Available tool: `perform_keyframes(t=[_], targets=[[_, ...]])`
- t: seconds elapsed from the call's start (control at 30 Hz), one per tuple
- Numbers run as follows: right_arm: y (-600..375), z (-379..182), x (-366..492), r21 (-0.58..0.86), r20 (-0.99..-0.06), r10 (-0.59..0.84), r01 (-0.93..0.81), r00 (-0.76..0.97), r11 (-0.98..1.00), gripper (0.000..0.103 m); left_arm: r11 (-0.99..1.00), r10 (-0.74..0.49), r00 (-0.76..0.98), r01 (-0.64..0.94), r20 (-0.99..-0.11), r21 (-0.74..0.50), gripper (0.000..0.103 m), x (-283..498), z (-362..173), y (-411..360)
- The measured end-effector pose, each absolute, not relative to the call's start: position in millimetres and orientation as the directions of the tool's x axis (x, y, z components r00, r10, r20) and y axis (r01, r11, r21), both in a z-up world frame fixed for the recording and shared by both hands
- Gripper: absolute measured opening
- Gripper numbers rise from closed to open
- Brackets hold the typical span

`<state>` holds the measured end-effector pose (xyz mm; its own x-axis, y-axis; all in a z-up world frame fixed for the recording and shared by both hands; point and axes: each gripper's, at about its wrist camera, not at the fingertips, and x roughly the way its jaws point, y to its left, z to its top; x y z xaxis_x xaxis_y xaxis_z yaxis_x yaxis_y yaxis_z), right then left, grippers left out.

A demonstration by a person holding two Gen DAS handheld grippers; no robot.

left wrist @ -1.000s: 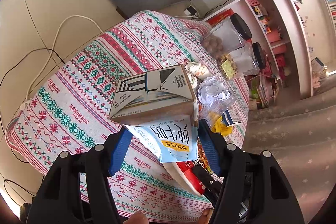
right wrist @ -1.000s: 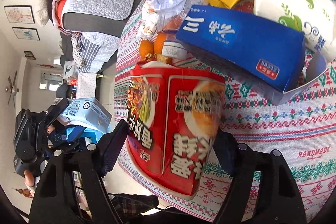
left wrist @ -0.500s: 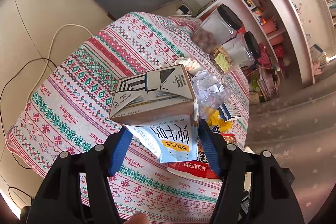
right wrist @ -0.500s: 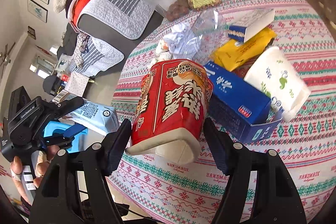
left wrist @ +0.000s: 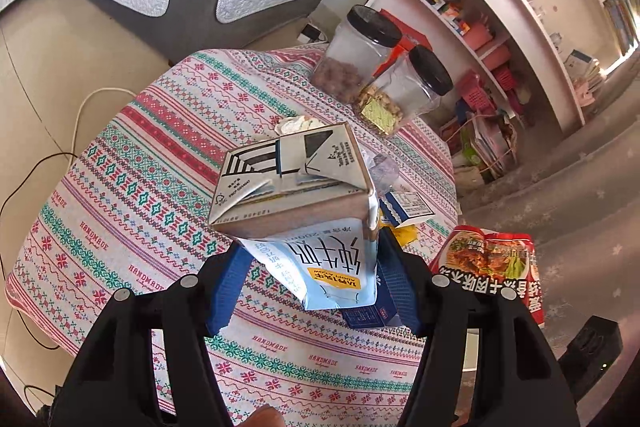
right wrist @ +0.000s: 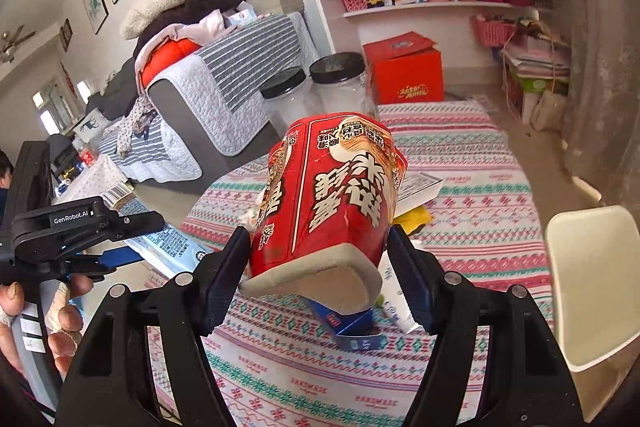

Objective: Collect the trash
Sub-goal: 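Carry the noodle cup to the white bin and open the right gripper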

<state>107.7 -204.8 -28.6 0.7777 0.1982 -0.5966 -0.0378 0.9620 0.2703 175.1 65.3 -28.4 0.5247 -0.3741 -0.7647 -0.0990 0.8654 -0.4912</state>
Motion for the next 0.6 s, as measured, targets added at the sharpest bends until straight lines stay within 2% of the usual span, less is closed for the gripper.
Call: perform_keyframes(t=[0.23,0.33,0.5,0.6], targets=[[-254,-14,91,0.172,-0.564,0.022,0.091,0.826,0.981,0.067,0.886,-0.375,0.537,-0.031,-0.755,-0.462,0.062,178,-22,24],[-279,-11,84,0.098,-0.545,-0.108,0.190,0.832,0.977,0.067,0.892,-0.382,0.539,0.001,-0.751,-0.452,0.063,178,-21,4],[-323,-14,76,-0.026,-0.535,-0.325,0.370,0.780,0.929,0.068,0.894,-0.400,0.523,0.043,-0.752,-0.446,0.063,180,-22,-26],[-351,-26,77,-0.072,-0.572,-0.408,0.452,0.711,0.889,0.068,0.895,-0.409,0.513,0.063,-0.755,-0.441,0.063,180,-23,-43]])
